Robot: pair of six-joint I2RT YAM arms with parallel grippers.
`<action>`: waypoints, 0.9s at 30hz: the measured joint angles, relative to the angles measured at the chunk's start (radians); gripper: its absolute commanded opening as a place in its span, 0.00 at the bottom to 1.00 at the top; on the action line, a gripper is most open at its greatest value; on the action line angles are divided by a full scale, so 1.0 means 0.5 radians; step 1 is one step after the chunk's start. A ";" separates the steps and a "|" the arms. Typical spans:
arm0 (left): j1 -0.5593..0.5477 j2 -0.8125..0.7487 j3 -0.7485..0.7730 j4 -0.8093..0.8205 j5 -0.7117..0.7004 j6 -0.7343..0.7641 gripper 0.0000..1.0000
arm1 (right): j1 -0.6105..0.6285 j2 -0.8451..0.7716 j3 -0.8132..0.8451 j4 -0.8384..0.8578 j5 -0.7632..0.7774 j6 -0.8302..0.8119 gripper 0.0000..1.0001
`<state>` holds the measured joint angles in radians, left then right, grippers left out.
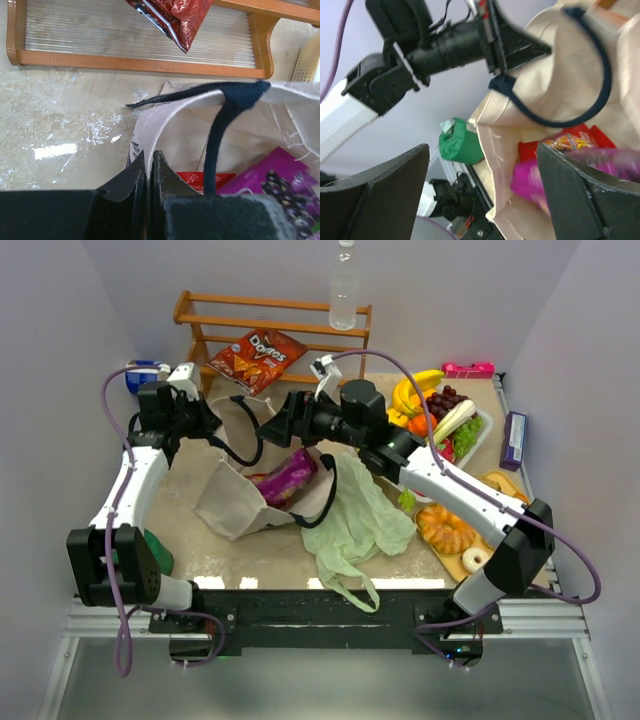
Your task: Place the mixed food into the grocery bags and tie them
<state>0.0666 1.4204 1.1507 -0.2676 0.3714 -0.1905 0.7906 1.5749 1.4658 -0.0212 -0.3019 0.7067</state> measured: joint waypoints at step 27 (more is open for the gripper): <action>-0.001 -0.014 -0.006 -0.005 0.045 0.000 0.11 | -0.587 0.997 1.592 -0.547 0.929 -0.920 0.99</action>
<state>0.0662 1.4132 1.1477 -0.2703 0.3939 -0.1905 0.4969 2.0735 2.2620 -0.2947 0.1627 0.2466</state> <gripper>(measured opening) 0.112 0.986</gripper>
